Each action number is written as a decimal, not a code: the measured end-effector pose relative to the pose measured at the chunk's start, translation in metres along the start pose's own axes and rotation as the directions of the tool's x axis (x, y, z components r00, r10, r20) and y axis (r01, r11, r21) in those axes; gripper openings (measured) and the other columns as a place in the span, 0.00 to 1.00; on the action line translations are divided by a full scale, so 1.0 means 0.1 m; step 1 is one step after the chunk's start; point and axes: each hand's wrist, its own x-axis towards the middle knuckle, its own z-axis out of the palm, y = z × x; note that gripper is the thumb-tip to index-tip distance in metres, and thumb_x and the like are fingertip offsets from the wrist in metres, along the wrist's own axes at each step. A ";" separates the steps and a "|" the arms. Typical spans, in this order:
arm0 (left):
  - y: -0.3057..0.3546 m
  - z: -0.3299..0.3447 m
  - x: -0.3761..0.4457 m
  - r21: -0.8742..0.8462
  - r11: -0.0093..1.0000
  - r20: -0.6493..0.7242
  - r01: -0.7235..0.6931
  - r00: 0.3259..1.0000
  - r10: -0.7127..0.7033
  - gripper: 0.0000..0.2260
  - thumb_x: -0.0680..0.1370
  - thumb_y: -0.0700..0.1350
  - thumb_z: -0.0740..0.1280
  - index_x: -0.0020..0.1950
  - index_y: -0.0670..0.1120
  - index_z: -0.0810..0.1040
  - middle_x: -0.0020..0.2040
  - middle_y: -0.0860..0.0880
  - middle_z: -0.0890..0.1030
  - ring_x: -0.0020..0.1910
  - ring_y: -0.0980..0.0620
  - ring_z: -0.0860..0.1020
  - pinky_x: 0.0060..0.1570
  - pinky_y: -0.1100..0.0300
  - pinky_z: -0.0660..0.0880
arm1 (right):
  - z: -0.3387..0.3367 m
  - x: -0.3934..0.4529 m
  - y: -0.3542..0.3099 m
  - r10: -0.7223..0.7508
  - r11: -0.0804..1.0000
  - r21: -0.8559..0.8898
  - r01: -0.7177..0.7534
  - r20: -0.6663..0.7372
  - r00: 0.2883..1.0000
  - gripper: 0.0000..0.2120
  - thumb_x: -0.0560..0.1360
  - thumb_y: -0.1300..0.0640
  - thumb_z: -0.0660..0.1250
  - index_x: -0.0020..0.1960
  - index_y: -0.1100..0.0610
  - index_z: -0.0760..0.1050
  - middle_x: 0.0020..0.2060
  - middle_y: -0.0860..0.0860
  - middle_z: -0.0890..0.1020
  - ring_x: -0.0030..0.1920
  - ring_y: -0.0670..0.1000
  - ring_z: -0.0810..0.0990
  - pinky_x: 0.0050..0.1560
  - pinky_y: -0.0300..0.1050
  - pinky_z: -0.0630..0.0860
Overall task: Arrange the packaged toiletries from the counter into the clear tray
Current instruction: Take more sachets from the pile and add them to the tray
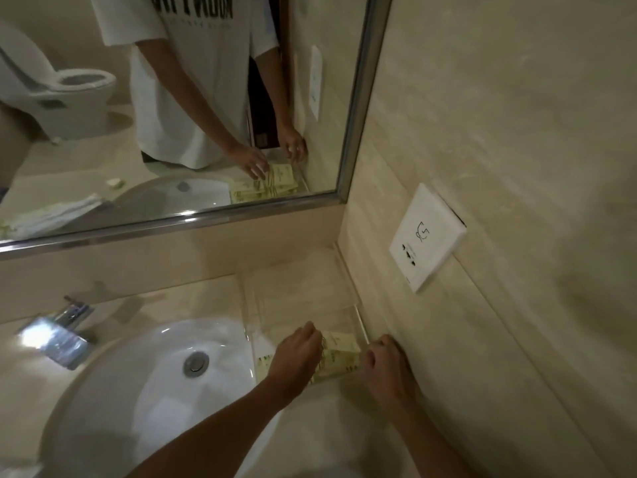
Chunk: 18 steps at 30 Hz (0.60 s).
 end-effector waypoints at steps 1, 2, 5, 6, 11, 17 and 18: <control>0.01 0.06 0.01 0.050 0.999 0.050 -0.016 0.999 0.013 0.04 0.73 0.39 0.65 0.44 0.45 0.71 0.43 0.46 0.75 0.36 0.49 0.73 0.31 0.57 0.68 | 0.00 0.01 0.01 -0.007 1.000 -0.006 0.007 -0.004 1.000 0.09 0.72 0.58 0.62 0.36 0.58 0.78 0.42 0.56 0.79 0.43 0.57 0.79 0.43 0.46 0.74; 0.02 0.11 0.02 0.097 0.995 0.114 -0.026 0.993 0.015 0.05 0.73 0.38 0.65 0.47 0.45 0.72 0.46 0.45 0.76 0.39 0.47 0.74 0.34 0.56 0.69 | 0.00 0.02 0.01 -0.016 1.000 -0.011 0.016 0.002 1.000 0.08 0.72 0.59 0.63 0.36 0.58 0.78 0.42 0.56 0.79 0.43 0.57 0.79 0.43 0.46 0.74; 0.00 0.18 0.05 0.214 0.972 0.288 -0.092 0.957 0.027 0.11 0.77 0.43 0.62 0.59 0.43 0.72 0.58 0.43 0.73 0.53 0.44 0.71 0.50 0.52 0.71 | 0.00 0.04 -0.03 -0.018 1.000 0.005 0.018 0.013 1.000 0.06 0.72 0.61 0.64 0.39 0.57 0.79 0.43 0.55 0.78 0.44 0.57 0.78 0.43 0.48 0.74; -0.02 0.18 0.07 0.224 0.966 0.340 -0.128 0.939 0.045 0.14 0.77 0.46 0.63 0.61 0.43 0.71 0.60 0.43 0.72 0.55 0.44 0.70 0.53 0.51 0.70 | -0.01 0.06 -0.04 -0.007 1.000 0.010 0.007 0.004 1.000 0.06 0.72 0.61 0.64 0.39 0.57 0.79 0.43 0.54 0.78 0.44 0.56 0.78 0.43 0.48 0.74; -0.11 0.15 0.19 0.271 0.942 0.437 -0.199 0.897 0.064 0.26 0.72 0.60 0.67 0.62 0.43 0.71 0.59 0.44 0.72 0.56 0.44 0.69 0.56 0.50 0.68 | 0.05 0.12 -0.05 0.007 0.999 0.043 -0.006 -0.024 1.000 0.06 0.70 0.61 0.63 0.35 0.57 0.76 0.39 0.53 0.77 0.40 0.55 0.77 0.40 0.49 0.73; -0.02 0.20 0.36 0.169 0.985 0.390 0.033 0.915 -0.097 0.27 0.75 0.53 0.67 0.69 0.42 0.64 0.67 0.42 0.69 0.64 0.43 0.69 0.65 0.50 0.66 | 0.06 0.24 -0.10 0.001 0.999 0.050 0.000 -0.007 1.000 0.07 0.72 0.60 0.62 0.36 0.56 0.76 0.40 0.51 0.76 0.40 0.53 0.76 0.40 0.47 0.73; -0.01 0.23 0.38 0.168 0.984 0.408 0.063 0.904 -0.128 0.28 0.75 0.53 0.67 0.69 0.41 0.63 0.68 0.41 0.69 0.65 0.42 0.69 0.65 0.49 0.65 | 0.05 0.26 -0.11 0.003 0.999 0.053 -0.002 -0.004 1.000 0.07 0.72 0.60 0.62 0.36 0.57 0.76 0.41 0.51 0.76 0.41 0.52 0.76 0.40 0.47 0.72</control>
